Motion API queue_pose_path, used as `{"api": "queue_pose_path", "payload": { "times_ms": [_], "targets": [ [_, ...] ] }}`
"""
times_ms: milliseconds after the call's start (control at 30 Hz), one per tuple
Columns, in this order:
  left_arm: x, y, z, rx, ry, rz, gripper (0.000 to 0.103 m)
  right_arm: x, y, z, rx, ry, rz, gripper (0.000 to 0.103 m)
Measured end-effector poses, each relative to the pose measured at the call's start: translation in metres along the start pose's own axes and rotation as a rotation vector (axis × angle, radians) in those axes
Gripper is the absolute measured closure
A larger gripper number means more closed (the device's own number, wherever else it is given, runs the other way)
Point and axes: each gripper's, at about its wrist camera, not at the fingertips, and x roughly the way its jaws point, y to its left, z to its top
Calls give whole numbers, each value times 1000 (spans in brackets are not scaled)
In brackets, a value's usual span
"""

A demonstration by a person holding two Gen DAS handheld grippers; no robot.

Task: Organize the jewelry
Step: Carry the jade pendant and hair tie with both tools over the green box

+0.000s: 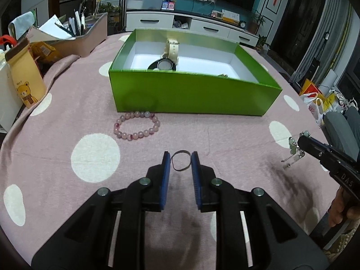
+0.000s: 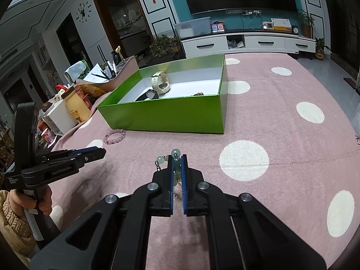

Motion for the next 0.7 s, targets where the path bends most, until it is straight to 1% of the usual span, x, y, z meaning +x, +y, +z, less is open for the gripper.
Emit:
{"api": "queue_pose_path", "payload": {
  "times_ms": [700],
  "targets": [
    [-37,-27,24,55,-87,-25,84,-29,-2,6,11,-83,24,98]
  ]
}}
